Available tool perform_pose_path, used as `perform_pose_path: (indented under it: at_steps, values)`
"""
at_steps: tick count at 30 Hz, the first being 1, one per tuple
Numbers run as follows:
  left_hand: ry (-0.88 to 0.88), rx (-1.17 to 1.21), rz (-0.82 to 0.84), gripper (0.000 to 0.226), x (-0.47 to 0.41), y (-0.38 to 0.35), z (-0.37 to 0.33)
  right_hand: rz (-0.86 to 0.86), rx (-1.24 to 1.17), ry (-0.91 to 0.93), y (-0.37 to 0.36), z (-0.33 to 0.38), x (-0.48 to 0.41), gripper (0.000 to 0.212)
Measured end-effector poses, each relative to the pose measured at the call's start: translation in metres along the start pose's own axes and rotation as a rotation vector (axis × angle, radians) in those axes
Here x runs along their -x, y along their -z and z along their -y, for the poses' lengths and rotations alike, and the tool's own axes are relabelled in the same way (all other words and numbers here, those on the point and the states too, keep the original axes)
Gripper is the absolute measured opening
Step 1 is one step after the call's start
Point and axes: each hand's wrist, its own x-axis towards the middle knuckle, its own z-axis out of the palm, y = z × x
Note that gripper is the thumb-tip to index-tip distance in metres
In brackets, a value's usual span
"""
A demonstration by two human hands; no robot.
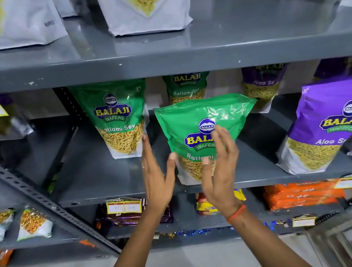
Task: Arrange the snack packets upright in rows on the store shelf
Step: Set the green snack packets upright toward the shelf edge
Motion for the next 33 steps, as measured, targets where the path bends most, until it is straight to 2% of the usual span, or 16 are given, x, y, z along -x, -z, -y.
perform_pose_path:
  at_steps: [3, 6, 8, 12, 14, 16, 20, 28, 33]
  values:
    - [-0.033, -0.013, -0.107, 0.070, -0.017, 0.017, 0.014, 0.153, -0.129, 0.052, -0.040, 0.022, -0.003, 0.048]
    - [0.093, 0.029, -0.185, 0.071, -0.041, 0.038, 0.052, 0.346, -0.214, -0.049, -0.089, 0.032, -0.002, 0.051]
    - [0.215, 0.086, -0.190, 0.075, -0.058, 0.052, 0.080, 0.446, -0.238, -0.180, -0.121, 0.032, -0.002, 0.057]
    - [0.380, 0.095, -0.039, 0.079, -0.081, 0.067, 0.121, 0.535, -0.266, -0.511, -0.166, 0.008, -0.006, 0.061]
    - [0.403, 0.160, 0.012, 0.068, -0.091, 0.071, 0.133, 0.557, -0.312, -0.707, -0.178, -0.009, -0.014, 0.059]
    - [0.401, 0.229, 0.041, 0.051, -0.097, 0.073, 0.139, 0.591, -0.367, -0.820, -0.183, -0.024, -0.021, 0.058]
    - [0.439, 0.243, 0.036, 0.044, -0.096, 0.080, 0.140, 0.607, -0.410, -0.839, -0.185, -0.029, -0.018, 0.048]
    - [0.391, 0.231, 0.042, 0.038, -0.030, 0.121, 0.141, 0.618, -0.419, -0.805, -0.157, 0.000, 0.033, 0.053]
    - [0.379, 0.228, 0.097, 0.027, -0.007, 0.137, 0.137, 0.626, -0.459, -0.792, -0.145, 0.016, 0.053, 0.053]
